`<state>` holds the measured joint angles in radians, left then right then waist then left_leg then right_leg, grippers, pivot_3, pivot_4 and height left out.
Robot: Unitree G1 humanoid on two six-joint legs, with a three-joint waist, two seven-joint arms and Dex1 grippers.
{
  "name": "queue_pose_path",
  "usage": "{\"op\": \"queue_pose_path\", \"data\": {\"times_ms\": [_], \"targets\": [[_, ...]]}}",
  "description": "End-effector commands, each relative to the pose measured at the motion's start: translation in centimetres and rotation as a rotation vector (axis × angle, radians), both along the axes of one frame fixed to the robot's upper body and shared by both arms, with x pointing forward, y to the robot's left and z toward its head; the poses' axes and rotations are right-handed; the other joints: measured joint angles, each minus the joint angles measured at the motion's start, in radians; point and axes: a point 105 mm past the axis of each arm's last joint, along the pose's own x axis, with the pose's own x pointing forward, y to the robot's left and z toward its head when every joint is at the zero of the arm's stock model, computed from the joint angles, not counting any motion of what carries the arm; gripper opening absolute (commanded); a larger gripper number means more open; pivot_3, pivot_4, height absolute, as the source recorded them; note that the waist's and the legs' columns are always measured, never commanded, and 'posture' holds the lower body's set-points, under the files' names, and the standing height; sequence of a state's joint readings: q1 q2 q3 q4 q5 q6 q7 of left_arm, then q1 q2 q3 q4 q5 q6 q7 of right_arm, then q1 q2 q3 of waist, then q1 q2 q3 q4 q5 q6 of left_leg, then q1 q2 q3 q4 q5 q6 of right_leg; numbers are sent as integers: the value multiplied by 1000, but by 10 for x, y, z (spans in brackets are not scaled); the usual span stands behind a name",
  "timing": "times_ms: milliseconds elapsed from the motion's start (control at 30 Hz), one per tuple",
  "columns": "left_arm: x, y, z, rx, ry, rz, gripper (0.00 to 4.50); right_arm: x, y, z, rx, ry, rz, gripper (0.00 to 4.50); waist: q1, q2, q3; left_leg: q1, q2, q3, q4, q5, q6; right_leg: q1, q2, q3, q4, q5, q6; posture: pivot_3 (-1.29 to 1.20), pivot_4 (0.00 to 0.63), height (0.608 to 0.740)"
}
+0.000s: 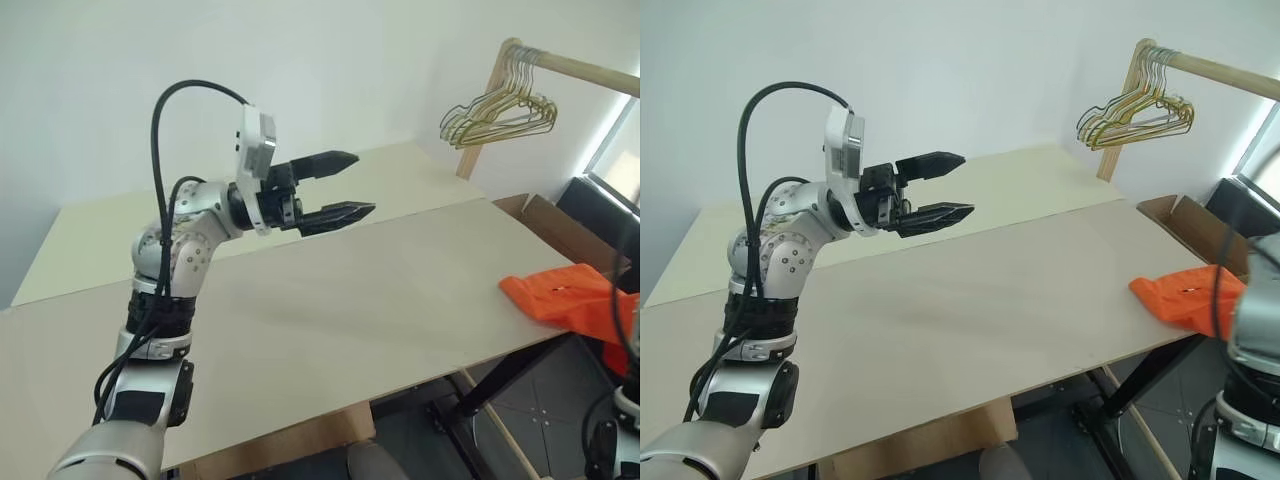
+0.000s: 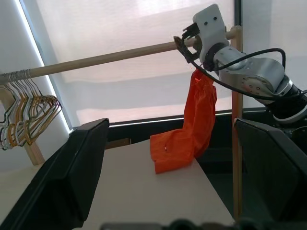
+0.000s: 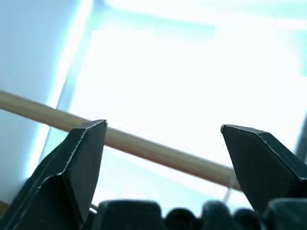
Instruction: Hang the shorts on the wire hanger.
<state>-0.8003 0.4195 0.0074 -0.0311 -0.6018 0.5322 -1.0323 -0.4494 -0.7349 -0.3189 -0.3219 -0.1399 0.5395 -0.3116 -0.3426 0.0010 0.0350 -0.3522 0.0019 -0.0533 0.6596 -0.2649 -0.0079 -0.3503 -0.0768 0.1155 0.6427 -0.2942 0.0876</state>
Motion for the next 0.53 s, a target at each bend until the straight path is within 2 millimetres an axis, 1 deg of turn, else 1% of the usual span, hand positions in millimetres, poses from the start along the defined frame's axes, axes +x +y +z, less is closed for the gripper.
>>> {"op": "queue_pose_path", "data": {"times_ms": [33,67,100,133,200,267,367,433,500,533], "targets": [[1,19,-9,48,-51,110,4500,24,78,-21,-20,167,581,4468,3,-4,2,0,1,0,0,0,0,0,1,0,0,0,0,-205,0,740],[0,25,-14,61,-66,135,4500,23,97,-31,-56,217,706,4468,7,-5,3,0,1,-1,0,0,0,0,1,-1,0,0,0,-162,0,740],[-2,33,-19,79,-71,162,4500,20,112,-42,-112,274,787,4468,20,-6,3,0,2,-3,0,0,0,0,1,-3,0,1,-1,-144,0,740],[-3,40,-24,94,-70,187,4500,18,123,-55,-122,343,883,4468,32,-7,4,0,2,-4,0,0,0,-3,1,-4,-1,4,-6,-144,0,740],[-4,54,-36,146,-67,253,4500,12,141,-86,-123,548,1080,4468,66,-8,5,-1,1,-5,1,0,0,-4,0,-5,-1,5,-8,-101,0,740],[-7,64,-45,184,-65,300,4500,4,149,-104,-112,663,1218,4468,109,-12,8,-2,1,-7,1,0,0,-5,-1,-4,-1,5,-8,-85,0,740],[-13,72,-54,211,-31,326,4500,-5,155,-118,-130,766,1332,4468,169,-17,10,-1,1,-10,1,0,0,-4,-2,-5,-1,5,-8,-33,0,740],[-17,76,-60,249,-29,339,4500,-5,156,-123,-127,807,1359,4468,201,-19,11,-1,1,-9,1,0,0,-4,-2,-6,-1,5,-9,-16,0,740],[-19,78,-63,266,-18,351,4500,-5,157,-123,-127,813,1379,4468,236,-20,12,-1,2,-7,1,0,0,-5,-1,-9,-1,6,-10,-11,0,740],[-20,80,-64,275,-14,361,4500,-3,157,-123,-121,811,1379,4468,236,-20,12,-1,3,-7,1,0,0,-6,0,-10,-1,6,-11,-7,0,740]]}}
